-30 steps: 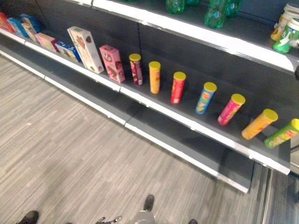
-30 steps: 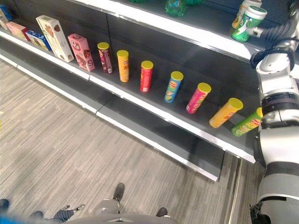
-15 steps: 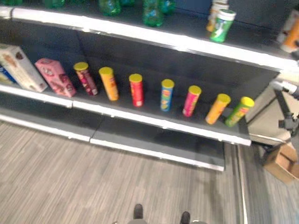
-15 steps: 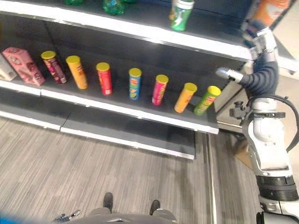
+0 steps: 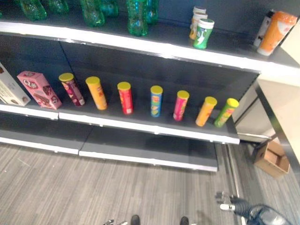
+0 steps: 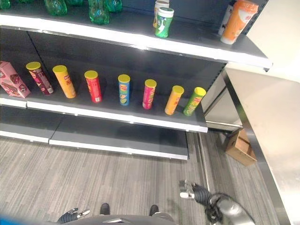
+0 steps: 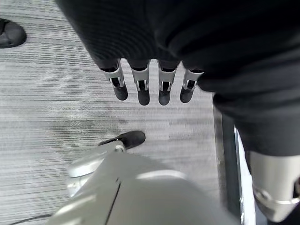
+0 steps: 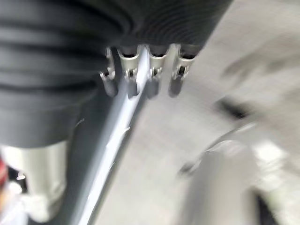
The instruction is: Put the goods on the table back onto the shelves and tidy them up.
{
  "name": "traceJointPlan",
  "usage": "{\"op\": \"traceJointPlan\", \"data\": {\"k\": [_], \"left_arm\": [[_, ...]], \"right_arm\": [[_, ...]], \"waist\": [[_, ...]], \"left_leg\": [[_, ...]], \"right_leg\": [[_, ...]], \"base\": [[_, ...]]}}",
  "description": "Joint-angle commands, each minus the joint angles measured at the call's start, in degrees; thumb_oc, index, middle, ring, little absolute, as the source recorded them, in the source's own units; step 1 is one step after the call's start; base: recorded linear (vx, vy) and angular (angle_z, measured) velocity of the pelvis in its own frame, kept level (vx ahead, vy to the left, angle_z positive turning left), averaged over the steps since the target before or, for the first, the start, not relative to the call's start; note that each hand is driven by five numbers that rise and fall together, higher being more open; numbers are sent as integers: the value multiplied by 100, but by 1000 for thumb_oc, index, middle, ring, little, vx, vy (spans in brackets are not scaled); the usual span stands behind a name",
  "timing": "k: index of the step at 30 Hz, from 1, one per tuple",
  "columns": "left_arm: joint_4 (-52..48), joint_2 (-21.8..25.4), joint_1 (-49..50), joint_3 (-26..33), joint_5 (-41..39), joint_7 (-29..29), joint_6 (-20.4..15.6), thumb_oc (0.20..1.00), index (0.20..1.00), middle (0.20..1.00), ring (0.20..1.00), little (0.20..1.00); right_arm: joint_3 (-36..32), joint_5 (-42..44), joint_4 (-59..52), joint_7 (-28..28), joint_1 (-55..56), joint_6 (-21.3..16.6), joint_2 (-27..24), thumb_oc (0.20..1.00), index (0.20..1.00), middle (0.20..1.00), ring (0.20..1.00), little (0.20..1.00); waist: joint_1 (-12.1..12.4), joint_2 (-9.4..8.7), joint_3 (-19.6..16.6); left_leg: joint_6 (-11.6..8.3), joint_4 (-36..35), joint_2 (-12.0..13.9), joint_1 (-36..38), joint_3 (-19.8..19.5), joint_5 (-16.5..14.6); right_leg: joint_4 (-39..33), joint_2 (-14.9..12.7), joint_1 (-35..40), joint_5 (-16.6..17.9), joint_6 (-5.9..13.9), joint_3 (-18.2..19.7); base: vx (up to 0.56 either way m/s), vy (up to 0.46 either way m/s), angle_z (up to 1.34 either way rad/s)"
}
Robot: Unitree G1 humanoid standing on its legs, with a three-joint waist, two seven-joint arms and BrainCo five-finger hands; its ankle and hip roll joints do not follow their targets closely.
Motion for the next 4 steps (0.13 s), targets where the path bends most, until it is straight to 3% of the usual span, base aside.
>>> {"op": "traceJointPlan", "data": {"k": [1, 2, 4], "left_arm": [[295, 43, -336, -58, 135, 389, -26, 1000, 1000, 1000, 1000, 1000], [332, 21, -432, -56, 56, 583, -5, 1000, 1000, 1000, 1000, 1000], [425, 41, -540, -122, 83, 664, -10, 1000, 1000, 1000, 1000, 1000]], "right_arm": [[-586, -638, 796, -1571, -696, -267, 515, 1000, 1000, 1000, 1000, 1000], [-841, -753, 1427, -2056, -888, -172, 779, 1000, 1000, 1000, 1000, 1000], [-734, -977, 1737, -2179, -980, -65, 875, 1000, 1000, 1000, 1000, 1000]], "waist": [[141, 143, -11], [177, 197, -41], [256, 225, -59]], "left_leg": [[-37, 60, 90, 393, 390, -576], [-12, 60, 62, 417, 336, -595], [-7, 60, 41, 437, 254, -602]], "right_leg": [[213, -241, -167, -101, 337, -229], [189, -253, -110, -106, 325, -260], [175, -270, -31, -123, 312, -334]], "base": [[16, 34, -1], [25, 22, -3], [7, 9, 2]]}}
